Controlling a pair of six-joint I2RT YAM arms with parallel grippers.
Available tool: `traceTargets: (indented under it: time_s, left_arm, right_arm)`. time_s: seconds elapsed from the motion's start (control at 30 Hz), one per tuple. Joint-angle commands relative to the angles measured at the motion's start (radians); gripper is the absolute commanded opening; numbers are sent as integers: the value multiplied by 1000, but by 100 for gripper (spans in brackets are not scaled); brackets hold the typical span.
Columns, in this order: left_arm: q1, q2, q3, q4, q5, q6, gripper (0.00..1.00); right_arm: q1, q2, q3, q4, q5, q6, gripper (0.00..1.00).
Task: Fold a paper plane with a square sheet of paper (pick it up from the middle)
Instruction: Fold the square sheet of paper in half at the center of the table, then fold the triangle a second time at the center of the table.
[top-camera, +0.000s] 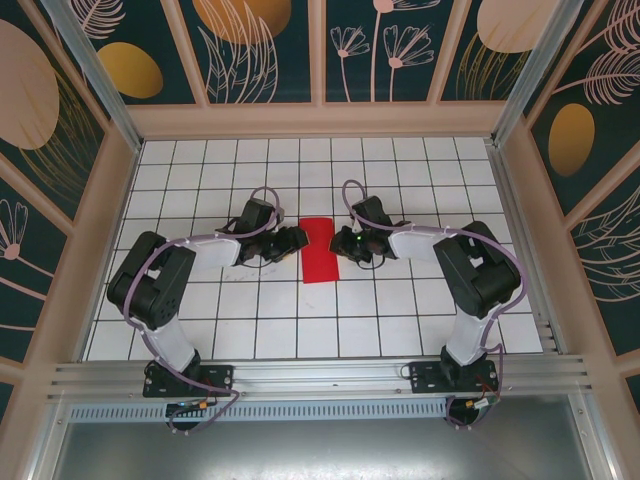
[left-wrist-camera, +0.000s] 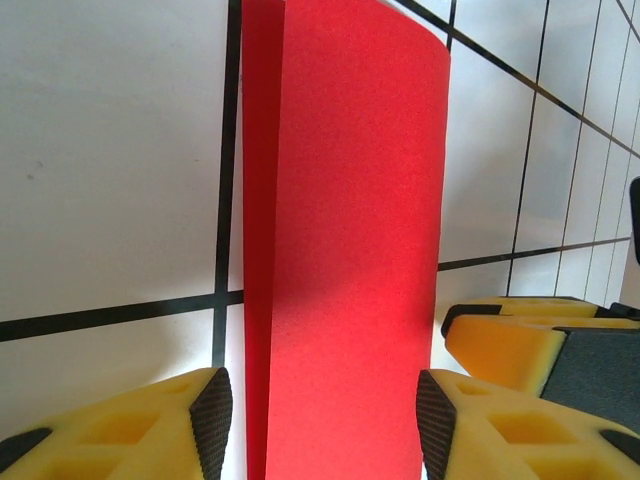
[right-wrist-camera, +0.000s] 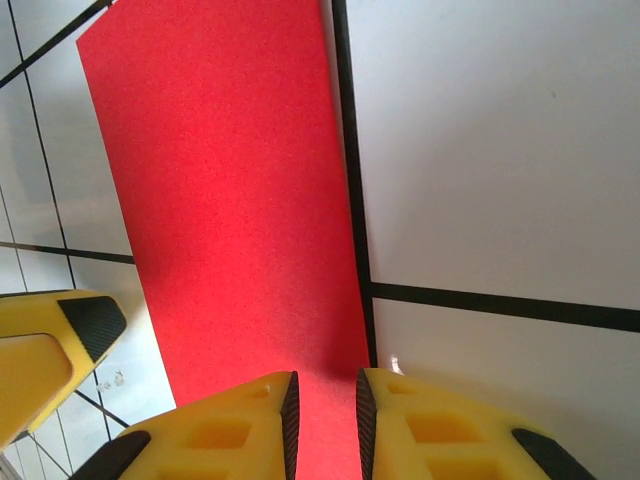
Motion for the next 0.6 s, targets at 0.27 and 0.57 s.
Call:
traceTargets:
  time_s: [0.27,0.57]
  left_arm:
    - [5,31,-5,30,25,-12,55]
    - [5,41,0,35,39,-12,55]
  right_arm:
    - [-8,-1,-1,53,-40,16,25]
    - [-8,47,-34,58,-17,30,25]
